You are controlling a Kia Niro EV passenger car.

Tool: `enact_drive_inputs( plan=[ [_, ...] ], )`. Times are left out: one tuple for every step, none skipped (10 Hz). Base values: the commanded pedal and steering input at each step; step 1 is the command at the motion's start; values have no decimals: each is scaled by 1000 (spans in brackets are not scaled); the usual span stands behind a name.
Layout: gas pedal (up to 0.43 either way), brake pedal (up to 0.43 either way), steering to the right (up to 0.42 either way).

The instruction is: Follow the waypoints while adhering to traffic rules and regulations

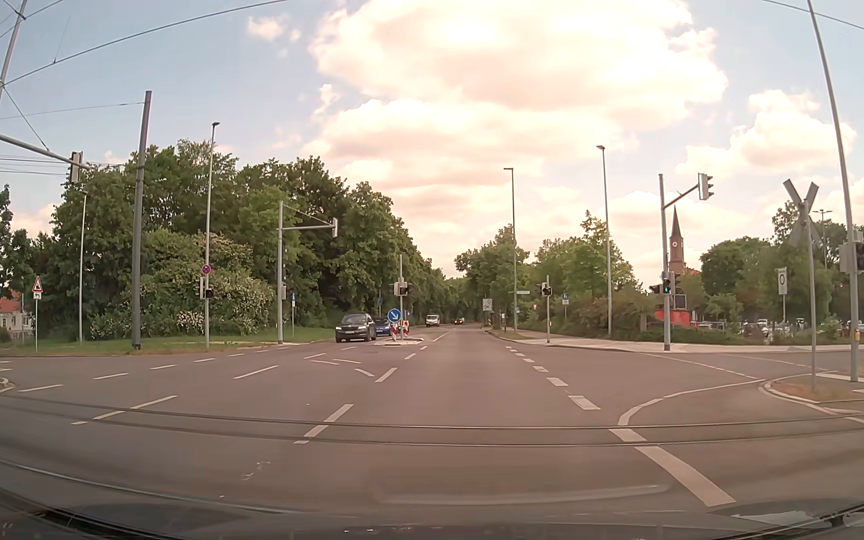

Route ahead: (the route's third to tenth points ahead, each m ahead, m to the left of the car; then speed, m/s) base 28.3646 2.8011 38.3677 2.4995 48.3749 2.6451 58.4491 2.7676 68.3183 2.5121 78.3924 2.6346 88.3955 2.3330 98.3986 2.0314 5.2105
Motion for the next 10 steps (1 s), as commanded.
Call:
enact_drive_inputs(
  plan=[
    [469, 12, -2],
    [469, 12, -2],
    [469, 12, -2],
    [469, 12, -2],
    [469, 12, -1],
    [469, 12, 0],
    [469, 12, 3],
    [469, 12, 2],
    [469, 12, 2],
    [469, 12, 2]
  ],
)
